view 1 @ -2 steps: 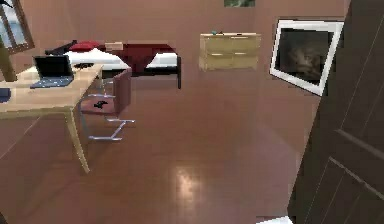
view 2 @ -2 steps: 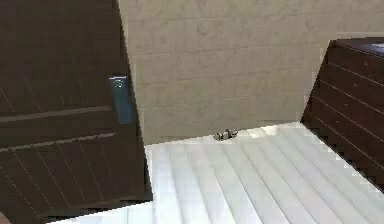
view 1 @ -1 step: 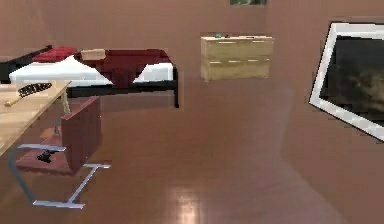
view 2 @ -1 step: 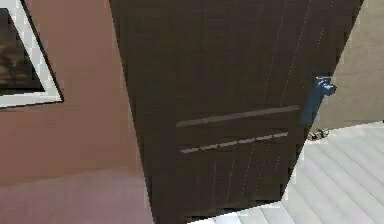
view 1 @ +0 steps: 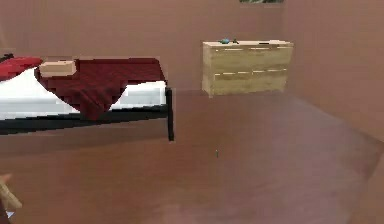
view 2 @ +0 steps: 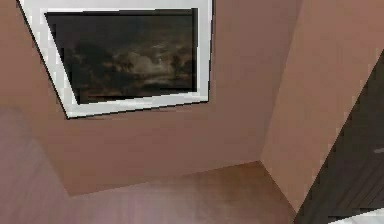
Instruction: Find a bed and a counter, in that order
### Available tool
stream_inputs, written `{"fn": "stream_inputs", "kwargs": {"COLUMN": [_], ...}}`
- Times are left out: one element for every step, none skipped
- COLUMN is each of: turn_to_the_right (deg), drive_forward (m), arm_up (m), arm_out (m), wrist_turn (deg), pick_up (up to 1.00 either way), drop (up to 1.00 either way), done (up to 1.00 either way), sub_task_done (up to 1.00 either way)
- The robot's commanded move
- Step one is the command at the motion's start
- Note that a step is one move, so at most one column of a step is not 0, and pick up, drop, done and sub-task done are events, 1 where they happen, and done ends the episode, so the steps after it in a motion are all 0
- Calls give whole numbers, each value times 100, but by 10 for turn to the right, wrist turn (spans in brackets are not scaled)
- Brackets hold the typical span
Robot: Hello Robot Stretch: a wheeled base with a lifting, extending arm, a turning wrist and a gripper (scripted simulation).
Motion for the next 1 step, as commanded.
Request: {"fn": "stream_inputs", "kwargs": {"turn_to_the_right": [90], "drive_forward": [0], "arm_up": [0], "arm_out": [0], "wrist_turn": [0], "pick_up": [0], "drop": [0], "done": [0], "sub_task_done": [0]}}
